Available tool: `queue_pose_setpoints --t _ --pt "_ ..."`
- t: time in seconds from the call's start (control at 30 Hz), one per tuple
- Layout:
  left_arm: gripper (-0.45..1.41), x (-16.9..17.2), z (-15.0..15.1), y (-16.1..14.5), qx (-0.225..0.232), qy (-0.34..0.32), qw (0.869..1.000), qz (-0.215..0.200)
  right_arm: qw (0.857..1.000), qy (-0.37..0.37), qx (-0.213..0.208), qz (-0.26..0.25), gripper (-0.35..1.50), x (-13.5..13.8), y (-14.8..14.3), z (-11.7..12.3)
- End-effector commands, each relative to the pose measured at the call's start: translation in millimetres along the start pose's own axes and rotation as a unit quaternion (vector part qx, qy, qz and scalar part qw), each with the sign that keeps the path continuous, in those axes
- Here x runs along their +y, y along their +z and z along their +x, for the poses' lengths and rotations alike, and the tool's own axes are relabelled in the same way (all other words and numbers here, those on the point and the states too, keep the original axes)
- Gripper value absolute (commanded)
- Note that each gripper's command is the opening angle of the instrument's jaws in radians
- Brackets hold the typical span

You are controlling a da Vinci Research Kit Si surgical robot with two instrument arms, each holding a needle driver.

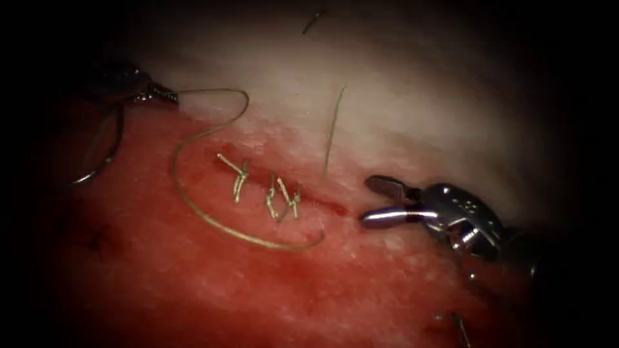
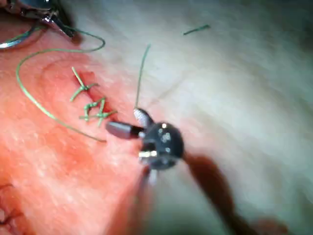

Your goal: Wound Closure

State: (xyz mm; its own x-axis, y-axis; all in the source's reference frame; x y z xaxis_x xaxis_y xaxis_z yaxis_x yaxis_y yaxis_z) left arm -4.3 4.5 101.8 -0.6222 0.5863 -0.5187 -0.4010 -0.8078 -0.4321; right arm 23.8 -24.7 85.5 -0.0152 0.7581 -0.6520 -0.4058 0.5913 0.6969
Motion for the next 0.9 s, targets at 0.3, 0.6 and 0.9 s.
queue_pose_setpoints --t 0.3,0.6,0.9 --pt "-0.45 5.8 5.2 -3.8 0.127 0.03 0.987 -0.089 0.999 -0.01 0.037 0.003 1.46 -0.3 1.7 1.9" --pt "-0.45 11.4 10.5 -3.1 0.171 0.053 0.974 -0.139 0.994 -0.073 0.041 0.066 -0.35 -3.0 3.6 0.4" --pt "-0.45 12.0 13.2 1.5 0.176 0.07 0.973 -0.133 0.988 -0.102 0.042 0.109 -0.35 -5.6 7.8 -0.5"
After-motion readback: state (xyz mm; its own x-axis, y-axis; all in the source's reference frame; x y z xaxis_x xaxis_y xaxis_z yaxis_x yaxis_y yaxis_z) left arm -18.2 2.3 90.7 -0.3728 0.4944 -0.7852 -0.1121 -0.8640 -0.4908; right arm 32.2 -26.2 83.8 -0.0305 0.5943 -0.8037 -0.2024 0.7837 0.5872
